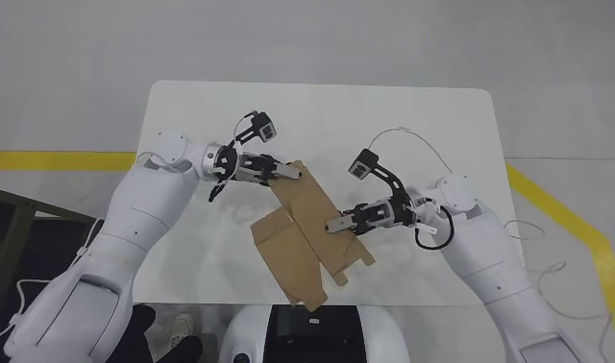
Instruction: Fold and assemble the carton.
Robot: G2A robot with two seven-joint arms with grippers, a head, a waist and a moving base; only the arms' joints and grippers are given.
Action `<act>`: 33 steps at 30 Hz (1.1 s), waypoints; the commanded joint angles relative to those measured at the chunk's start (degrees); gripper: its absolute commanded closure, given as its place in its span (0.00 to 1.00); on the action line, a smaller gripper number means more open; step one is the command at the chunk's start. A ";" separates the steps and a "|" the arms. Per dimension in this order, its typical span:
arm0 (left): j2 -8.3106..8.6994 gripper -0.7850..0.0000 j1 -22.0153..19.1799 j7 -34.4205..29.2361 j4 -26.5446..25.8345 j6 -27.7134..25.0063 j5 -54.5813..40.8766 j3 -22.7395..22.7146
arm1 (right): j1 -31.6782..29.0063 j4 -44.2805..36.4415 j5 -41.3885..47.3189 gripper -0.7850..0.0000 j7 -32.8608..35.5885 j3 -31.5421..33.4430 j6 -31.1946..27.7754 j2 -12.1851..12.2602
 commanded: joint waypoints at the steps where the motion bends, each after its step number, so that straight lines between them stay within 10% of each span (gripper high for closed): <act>1: 0.21 0.00 -0.34 1.25 1.69 -0.75 0.08 -1.24 | 0.13 0.00 -0.58 1.00 -1.02 0.25 0.31 0.08; 19: 1.95 0.00 2.99 14.32 -4.80 4.25 8.94 -5.48 | -6.74 -18.13 -26.40 1.00 -31.18 11.84 17.57 3.90; 33: 1.67 0.00 4.62 16.07 -7.59 5.76 7.86 -5.51 | -14.50 -24.96 -28.73 1.00 -48.87 15.09 17.25 3.98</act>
